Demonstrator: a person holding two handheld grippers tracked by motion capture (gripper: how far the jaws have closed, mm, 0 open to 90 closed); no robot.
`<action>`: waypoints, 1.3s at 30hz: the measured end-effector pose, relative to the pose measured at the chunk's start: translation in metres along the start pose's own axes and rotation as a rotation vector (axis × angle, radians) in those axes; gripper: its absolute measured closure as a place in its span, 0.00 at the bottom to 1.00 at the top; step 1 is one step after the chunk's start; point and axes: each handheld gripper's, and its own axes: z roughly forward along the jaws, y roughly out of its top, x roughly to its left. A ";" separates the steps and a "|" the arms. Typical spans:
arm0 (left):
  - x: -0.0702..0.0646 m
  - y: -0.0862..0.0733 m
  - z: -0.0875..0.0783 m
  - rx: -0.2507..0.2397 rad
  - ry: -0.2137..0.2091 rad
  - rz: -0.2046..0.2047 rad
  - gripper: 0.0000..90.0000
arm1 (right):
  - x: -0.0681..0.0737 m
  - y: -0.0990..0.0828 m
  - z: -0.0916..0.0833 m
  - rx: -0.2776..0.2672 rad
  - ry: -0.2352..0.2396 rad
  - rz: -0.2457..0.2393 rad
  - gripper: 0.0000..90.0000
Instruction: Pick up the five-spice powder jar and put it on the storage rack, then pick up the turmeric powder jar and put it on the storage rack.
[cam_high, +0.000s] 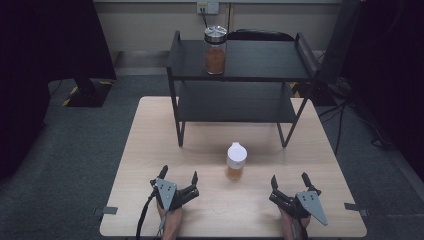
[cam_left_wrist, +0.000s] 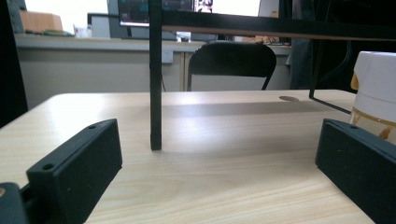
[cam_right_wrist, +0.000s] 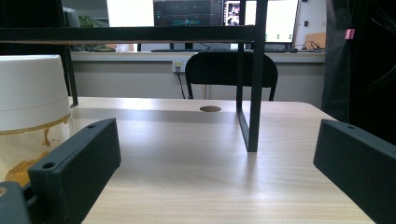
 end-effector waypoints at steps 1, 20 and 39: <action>-0.002 -0.004 -0.002 -0.022 0.001 0.020 0.00 | 0.000 0.000 0.000 0.000 0.000 0.000 0.00; -0.004 -0.003 -0.001 -0.016 0.010 0.012 0.00 | 0.000 0.000 0.000 0.000 0.000 -0.002 0.00; -0.004 -0.003 -0.001 -0.015 0.010 0.012 0.00 | 0.000 0.002 0.001 0.008 0.003 0.000 0.00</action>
